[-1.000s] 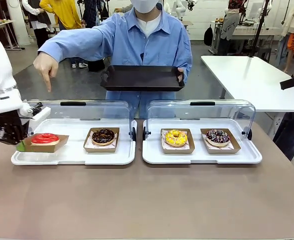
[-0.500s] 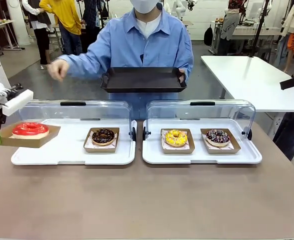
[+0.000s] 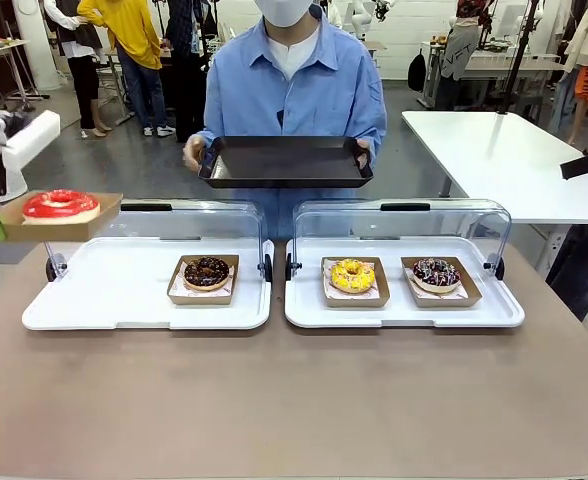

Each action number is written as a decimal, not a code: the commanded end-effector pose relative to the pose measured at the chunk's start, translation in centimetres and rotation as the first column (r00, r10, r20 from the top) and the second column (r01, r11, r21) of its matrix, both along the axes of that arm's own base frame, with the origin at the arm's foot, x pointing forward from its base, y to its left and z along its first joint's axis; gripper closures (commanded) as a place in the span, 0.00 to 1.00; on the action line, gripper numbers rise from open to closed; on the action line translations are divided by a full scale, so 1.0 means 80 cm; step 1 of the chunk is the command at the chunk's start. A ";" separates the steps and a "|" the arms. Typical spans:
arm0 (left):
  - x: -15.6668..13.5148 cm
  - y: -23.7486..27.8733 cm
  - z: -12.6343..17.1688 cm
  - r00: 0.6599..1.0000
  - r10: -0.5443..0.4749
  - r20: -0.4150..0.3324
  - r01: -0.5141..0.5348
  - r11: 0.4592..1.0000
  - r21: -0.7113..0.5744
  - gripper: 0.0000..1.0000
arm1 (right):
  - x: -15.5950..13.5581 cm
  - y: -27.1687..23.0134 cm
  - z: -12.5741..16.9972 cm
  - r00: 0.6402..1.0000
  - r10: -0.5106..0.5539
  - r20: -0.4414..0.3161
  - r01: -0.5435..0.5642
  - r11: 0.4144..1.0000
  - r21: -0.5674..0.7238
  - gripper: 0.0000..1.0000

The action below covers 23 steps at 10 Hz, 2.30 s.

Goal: Provide the desired donut to the person.
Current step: Pick up and lift the Paper togo box containing the Donut pointed at by the person, then place the picked Paper togo box onto the Handle tray extended by the person.

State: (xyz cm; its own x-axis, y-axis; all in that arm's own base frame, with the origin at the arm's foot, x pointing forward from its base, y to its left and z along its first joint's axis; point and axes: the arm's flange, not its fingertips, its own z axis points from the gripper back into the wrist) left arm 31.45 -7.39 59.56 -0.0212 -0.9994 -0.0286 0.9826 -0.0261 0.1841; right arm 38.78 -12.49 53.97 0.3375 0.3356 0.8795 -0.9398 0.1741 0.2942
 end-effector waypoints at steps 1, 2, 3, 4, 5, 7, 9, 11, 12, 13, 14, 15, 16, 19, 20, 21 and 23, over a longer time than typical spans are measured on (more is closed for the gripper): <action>0.019 -0.004 0.015 1.000 -0.002 -0.026 0.001 0.999 -0.033 1.00 | 0.000 0.000 0.000 1.000 0.003 0.002 -0.003 1.000 0.007 0.00; 0.002 0.000 0.002 1.000 0.000 -0.013 0.000 0.999 -0.045 1.00 | 0.000 0.000 0.000 1.000 0.003 0.002 -0.003 1.000 0.007 0.00; 0.007 0.007 -0.008 0.993 -0.109 0.051 0.110 0.993 -0.029 1.00 | 0.000 0.000 0.000 1.000 0.003 0.002 -0.003 1.000 0.007 0.00; 0.012 -0.001 0.011 1.000 -0.004 -0.005 0.004 1.000 -0.013 1.00 | 0.000 0.000 0.000 1.000 0.003 0.002 -0.003 1.000 0.007 0.00; 0.012 -0.001 0.011 1.000 -0.004 -0.005 0.004 1.000 -0.013 1.00 | 0.000 0.000 0.000 1.000 0.003 0.002 -0.003 1.000 0.007 0.00; 0.012 -0.001 0.011 1.000 -0.004 -0.005 0.004 1.000 -0.013 1.00 | 0.000 0.000 0.000 1.000 0.003 0.002 -0.003 1.000 0.007 0.00; 0.012 -0.001 0.011 1.000 -0.004 -0.005 0.004 1.000 -0.013 1.00 | 0.000 0.000 0.000 1.000 0.003 0.002 -0.003 1.000 0.007 0.00; 0.012 -0.001 0.011 1.000 -0.004 -0.005 0.004 1.000 -0.013 1.00 | 0.000 0.000 0.000 1.000 0.003 0.002 -0.003 1.000 0.007 0.00; 0.012 -0.001 0.011 1.000 -0.004 -0.005 0.004 1.000 -0.013 1.00 | 0.000 0.000 0.000 1.000 0.003 0.002 -0.003 1.000 0.007 0.00; 0.012 -0.001 0.011 1.000 -0.004 -0.005 0.004 1.000 -0.013 1.00 | 0.000 0.000 0.000 1.000 0.003 0.002 -0.003 1.000 0.007 0.00; 0.012 -0.001 0.011 1.000 -0.004 -0.005 0.004 1.000 -0.013 1.00 | 0.000 0.000 0.000 1.000 0.003 0.002 -0.003 1.000 0.007 0.00; 0.012 -0.001 0.011 1.000 -0.004 -0.005 0.004 1.000 -0.013 1.00 | 0.000 0.000 0.000 1.000 0.003 0.002 -0.003 1.000 0.007 0.00; 0.012 -0.001 0.011 1.000 -0.004 -0.005 0.004 1.000 -0.013 1.00 | 0.000 0.000 0.000 1.000 0.003 0.002 -0.003 1.000 0.007 0.00; 0.012 -0.001 0.011 1.000 -0.004 -0.005 0.004 1.000 -0.013 1.00 | 0.000 0.000 0.000 1.000 0.003 0.002 -0.003 1.000 0.007 0.00; 0.012 -0.001 0.011 1.000 -0.004 -0.005 0.004 1.000 -0.013 1.00 | 0.000 0.000 0.000 1.000 0.003 0.002 -0.003 1.000 0.007 0.00; 0.013 0.001 0.005 1.000 -0.023 0.000 0.023 1.000 -0.019 0.99 | 0.000 0.000 0.000 1.000 0.003 0.002 -0.003 1.000 0.007 0.00; 0.009 -0.024 0.044 0.997 -0.052 0.049 0.052 0.999 0.006 0.99 | 0.000 0.000 0.000 1.000 0.003 0.002 -0.003 1.000 0.007 0.00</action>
